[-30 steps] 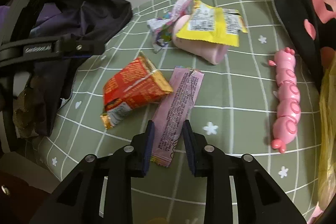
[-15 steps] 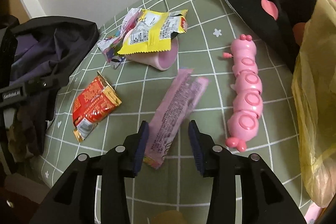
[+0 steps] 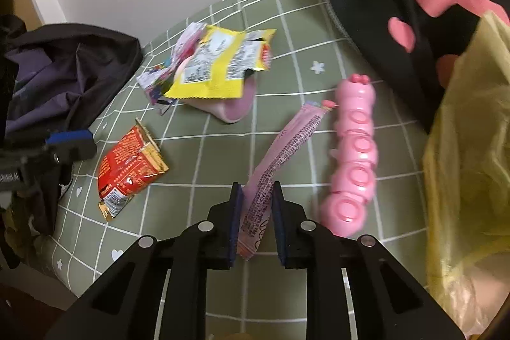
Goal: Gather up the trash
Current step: 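Grasp the pink strip packet with the right tool while the left tool reaches toward the red packet, then grasp the red snack packet with the left tool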
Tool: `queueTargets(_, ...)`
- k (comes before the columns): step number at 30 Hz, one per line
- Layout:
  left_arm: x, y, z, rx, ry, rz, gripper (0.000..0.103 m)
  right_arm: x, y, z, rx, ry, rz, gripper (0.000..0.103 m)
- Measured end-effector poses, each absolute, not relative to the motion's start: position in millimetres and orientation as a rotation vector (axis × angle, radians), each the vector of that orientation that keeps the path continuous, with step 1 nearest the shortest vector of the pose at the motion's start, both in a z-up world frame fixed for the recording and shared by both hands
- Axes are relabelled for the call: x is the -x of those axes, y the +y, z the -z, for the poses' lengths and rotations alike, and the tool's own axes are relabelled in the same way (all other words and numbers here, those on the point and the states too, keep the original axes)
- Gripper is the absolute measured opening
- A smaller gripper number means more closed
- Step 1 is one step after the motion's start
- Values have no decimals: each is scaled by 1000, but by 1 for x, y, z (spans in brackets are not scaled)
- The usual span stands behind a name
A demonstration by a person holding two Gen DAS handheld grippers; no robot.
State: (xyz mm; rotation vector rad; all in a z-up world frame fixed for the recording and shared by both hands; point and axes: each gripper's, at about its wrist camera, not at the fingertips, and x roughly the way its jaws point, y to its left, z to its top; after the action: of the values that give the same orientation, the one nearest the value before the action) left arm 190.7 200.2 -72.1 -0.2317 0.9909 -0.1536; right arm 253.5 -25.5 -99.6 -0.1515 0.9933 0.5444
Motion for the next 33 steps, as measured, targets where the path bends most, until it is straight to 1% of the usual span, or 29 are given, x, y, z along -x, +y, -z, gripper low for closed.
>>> queueTargets(4, -191, 187, 78, 184, 1014, 175, 50, -253, -36, 94, 133, 985, -535, 14)
queueTargets(15, -196, 175, 92, 182, 1097, 154, 50, -240, -43, 78, 134, 952, -550, 14)
queueTargets(17, -196, 173, 93, 185, 1100, 148, 45, -238, -46, 77, 130, 950, -547, 14)
queueTargets(18, -196, 172, 93, 183, 1100, 145, 40, -237, -48, 75, 126, 947, -546, 14)
queueTargets(20, -195, 170, 91, 179, 1098, 136, 36, -234, -52, 71, 123, 937, -545, 14)
queueTargets(21, -195, 169, 90, 177, 1093, 134, 30, -232, -53, 69, 123, 931, -544, 14)
queueTargets(29, -192, 156, 63, 150, 1029, 162, 28, -221, -68, 46, 112, 871, -525, 14)
queueTargets(33, -188, 145, 38, 132, 974, 186, 28, -214, -76, 28, 107, 823, -529, 14)
